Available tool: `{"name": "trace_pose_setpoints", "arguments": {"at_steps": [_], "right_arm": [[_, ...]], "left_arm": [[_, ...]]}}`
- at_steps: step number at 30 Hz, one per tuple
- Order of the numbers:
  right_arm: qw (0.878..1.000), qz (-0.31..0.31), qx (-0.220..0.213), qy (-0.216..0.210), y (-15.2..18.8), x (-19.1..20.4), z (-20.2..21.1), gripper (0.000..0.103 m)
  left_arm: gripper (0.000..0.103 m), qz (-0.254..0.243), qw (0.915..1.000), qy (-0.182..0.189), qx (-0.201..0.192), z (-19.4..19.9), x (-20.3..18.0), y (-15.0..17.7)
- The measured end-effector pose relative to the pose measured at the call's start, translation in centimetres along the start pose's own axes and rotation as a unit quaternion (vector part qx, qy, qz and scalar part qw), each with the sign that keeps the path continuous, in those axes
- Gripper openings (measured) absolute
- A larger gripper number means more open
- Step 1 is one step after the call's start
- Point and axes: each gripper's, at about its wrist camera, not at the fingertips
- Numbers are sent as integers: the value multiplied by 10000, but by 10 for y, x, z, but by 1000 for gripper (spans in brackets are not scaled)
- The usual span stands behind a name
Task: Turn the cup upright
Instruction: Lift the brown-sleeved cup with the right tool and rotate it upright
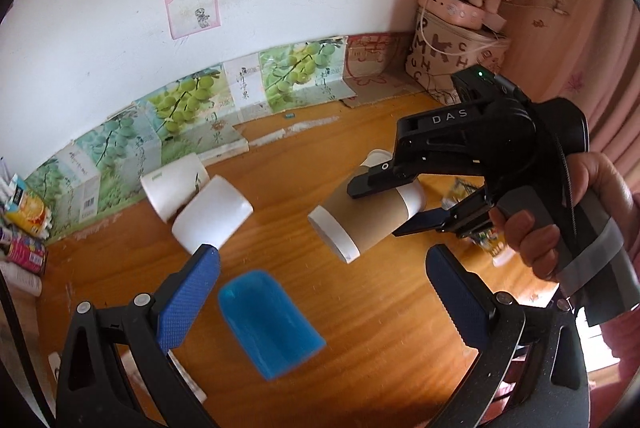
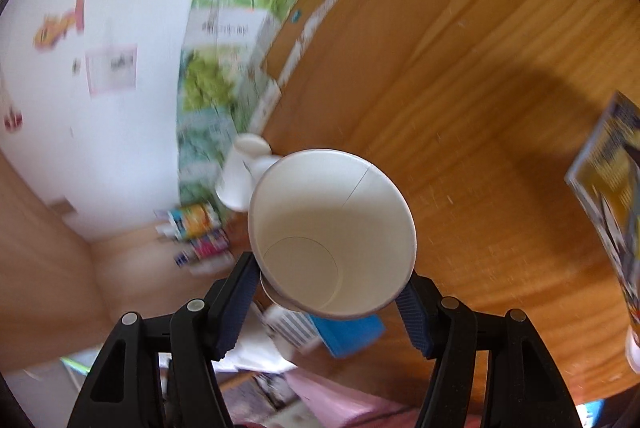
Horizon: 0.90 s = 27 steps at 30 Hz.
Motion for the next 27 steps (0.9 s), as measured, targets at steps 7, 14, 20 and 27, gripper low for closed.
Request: {"name": "trace_pose_setpoints", "arguments": {"at_steps": [7, 14, 20, 27], "right_arm": [[9951, 714, 452, 505, 37, 6, -5, 67], [9802, 1282, 1132, 1000, 70, 10, -25, 68], [9594, 1546, 1844, 1470, 89, 8, -53, 68], [9348, 1754, 2399, 1948, 99, 10, -84, 69]], "left_arm": [[103, -6, 9999, -108, 37, 14, -12, 36], [103, 82, 9998, -138, 150, 20, -20, 67], [103, 160, 9991, -117, 370, 16, -24, 88], [103, 123, 9976, -29, 676, 9, -24, 111]]}}
Point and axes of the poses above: each gripper's, at about its wrist camera, not at the fingertips, and z roughly against the way its jaws point, x to its left, y to its underside, and after that the axes turned 2 degrees about y, right-handed
